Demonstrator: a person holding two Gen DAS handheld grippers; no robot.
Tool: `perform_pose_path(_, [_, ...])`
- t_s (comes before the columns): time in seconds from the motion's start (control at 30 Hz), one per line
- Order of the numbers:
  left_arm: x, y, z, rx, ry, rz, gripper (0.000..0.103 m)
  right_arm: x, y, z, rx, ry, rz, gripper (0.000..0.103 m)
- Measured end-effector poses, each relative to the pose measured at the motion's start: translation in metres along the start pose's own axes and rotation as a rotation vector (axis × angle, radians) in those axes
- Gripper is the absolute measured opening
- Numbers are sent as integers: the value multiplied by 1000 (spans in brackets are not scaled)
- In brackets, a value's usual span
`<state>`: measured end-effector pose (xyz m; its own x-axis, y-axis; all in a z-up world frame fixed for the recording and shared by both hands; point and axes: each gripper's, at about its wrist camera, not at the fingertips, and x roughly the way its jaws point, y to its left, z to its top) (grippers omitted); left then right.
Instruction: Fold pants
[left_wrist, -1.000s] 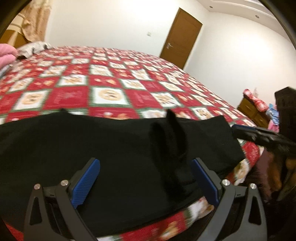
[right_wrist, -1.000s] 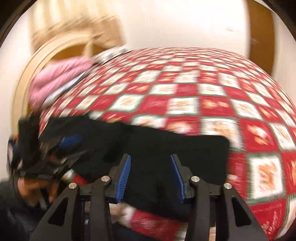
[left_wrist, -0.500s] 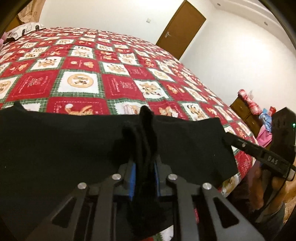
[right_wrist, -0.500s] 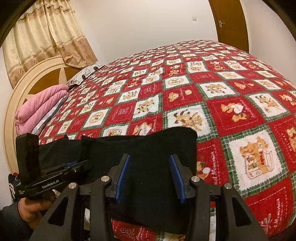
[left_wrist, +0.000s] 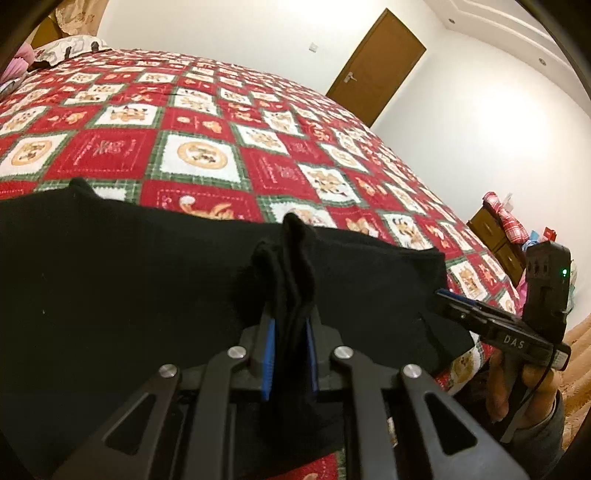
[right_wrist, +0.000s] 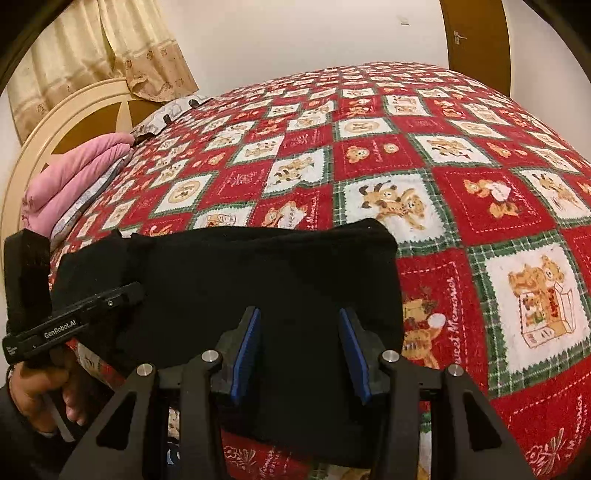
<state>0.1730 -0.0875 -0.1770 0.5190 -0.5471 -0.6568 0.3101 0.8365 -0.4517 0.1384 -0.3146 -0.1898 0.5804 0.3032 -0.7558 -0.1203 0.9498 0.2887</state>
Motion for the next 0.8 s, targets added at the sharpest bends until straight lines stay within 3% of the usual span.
perform_pose_path(0.1, [-5,-4,2,31,12,25,28,-11,-3,2,22,-48,27,46])
perform_pose_path(0.17, [-16,-1,4,42,0,68,55,-22,0,3,11,-100,29,46])
perform_pose_path(0.27, [-57,16,6,72,-101,137,73,-37,8,6,-13,-170,26,47])
perform_pose_path(0.37, [-100,52,6,63,-165,211,75,-41,20,6,-35,-193,48,51])
perform_pose_path(0.57, [-178,147,-5,-48,-226,440,75,-26,47,-3,-109,-137,60,51])
perform_pose_path(0.7, [-206,194,-16,-125,-260,507,75,-18,64,-11,-176,-121,50,51])
perform_pose_path(0.8, [-208,222,-21,-190,-246,505,75,-17,66,-14,-181,-122,48,51])
